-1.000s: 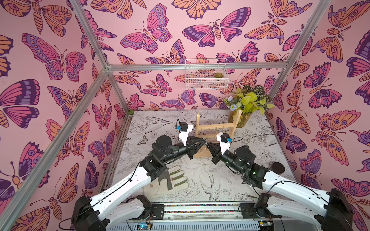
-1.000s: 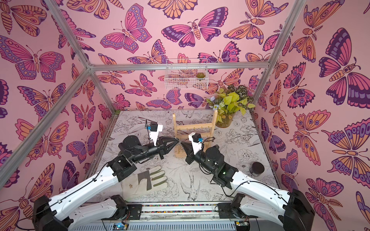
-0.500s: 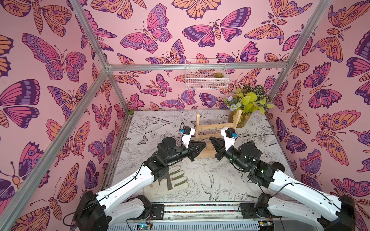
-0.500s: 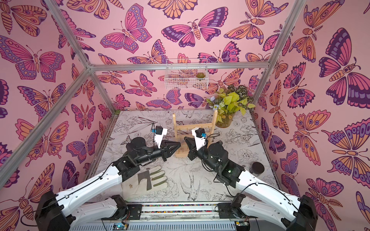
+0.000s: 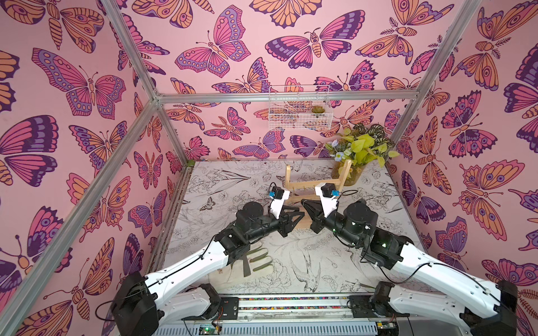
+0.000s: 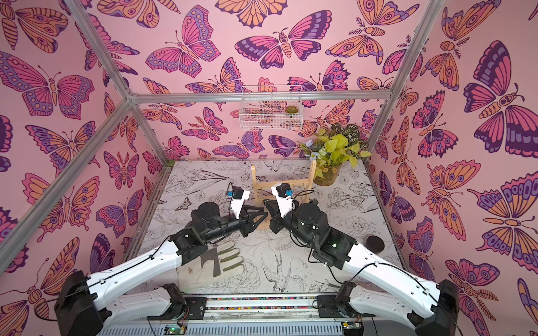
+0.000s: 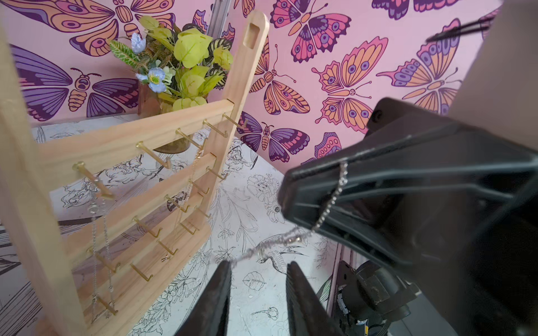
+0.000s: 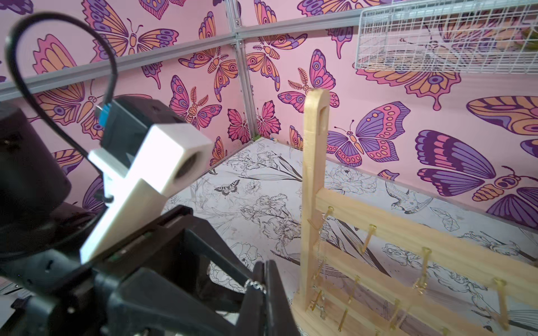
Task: Hang the necklace on the jewelry display stand
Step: Adjust the necklace.
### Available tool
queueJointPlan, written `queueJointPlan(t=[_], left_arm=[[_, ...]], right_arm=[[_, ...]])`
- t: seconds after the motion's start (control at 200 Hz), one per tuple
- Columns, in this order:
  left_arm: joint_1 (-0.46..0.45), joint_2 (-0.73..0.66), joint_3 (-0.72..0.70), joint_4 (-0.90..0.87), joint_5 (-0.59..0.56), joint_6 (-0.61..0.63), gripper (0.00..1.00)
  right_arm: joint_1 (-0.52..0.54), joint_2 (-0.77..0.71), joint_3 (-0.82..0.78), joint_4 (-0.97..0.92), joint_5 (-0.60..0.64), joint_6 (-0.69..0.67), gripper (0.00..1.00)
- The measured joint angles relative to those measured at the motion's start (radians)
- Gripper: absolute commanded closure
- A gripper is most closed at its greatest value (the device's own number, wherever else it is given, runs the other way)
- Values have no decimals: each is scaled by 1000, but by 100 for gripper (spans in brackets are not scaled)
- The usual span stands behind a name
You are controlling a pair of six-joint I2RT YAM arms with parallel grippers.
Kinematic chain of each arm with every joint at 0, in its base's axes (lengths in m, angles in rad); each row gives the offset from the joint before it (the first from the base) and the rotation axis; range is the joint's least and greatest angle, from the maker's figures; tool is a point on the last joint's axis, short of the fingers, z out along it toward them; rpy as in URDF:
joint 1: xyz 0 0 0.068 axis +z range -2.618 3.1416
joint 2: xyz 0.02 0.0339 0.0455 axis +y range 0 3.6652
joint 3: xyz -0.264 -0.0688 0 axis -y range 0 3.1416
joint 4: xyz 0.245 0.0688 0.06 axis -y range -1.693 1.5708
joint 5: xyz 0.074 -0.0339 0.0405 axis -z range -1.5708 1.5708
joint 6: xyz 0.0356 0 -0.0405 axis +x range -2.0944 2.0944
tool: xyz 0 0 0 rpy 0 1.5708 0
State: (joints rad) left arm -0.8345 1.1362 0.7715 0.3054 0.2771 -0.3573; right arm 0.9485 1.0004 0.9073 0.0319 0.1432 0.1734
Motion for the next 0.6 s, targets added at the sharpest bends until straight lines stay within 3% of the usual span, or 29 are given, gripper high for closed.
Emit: queueJointPlan(t=[0.265,0.476,0.596], left_arm=[[-43,11,10,1,-113,62,70],[-44,6,10,2,-179,87,82],[-46,-3,9,2,-197,93,81]], right_arm=[[21,14,35,-89,30,-14,100],[40,15,35,-114,31,-17,100],[44,15,35,-126,32,-17,100]])
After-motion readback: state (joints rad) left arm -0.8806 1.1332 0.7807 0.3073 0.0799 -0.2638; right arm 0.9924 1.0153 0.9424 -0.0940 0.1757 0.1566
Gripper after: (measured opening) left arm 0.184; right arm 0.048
